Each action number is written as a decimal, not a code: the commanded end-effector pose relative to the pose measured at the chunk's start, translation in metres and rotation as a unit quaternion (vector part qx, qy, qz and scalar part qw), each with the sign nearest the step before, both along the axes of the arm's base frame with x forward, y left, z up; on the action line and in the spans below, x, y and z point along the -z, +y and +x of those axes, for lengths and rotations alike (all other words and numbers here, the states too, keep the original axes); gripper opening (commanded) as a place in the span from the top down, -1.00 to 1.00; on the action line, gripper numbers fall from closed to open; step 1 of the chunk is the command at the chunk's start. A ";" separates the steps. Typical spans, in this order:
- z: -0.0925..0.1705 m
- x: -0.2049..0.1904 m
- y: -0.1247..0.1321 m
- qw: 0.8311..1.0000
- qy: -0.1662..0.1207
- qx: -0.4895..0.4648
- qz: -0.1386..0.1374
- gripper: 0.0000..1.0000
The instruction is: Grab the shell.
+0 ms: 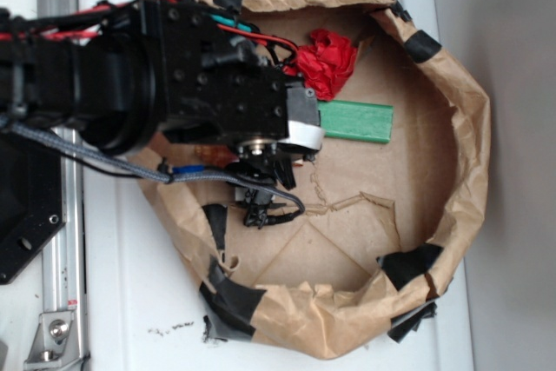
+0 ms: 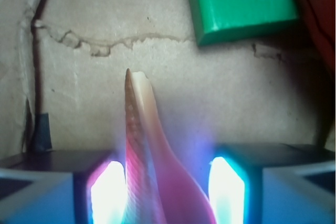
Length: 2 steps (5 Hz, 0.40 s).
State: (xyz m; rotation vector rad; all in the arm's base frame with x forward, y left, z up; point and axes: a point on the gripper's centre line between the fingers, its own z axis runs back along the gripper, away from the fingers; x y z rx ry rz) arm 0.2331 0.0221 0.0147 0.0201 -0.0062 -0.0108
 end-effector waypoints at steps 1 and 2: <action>0.014 -0.045 0.009 0.999 -0.047 -0.022 0.001 1.00; 0.032 -0.095 0.004 0.996 -0.076 -0.040 -0.005 1.00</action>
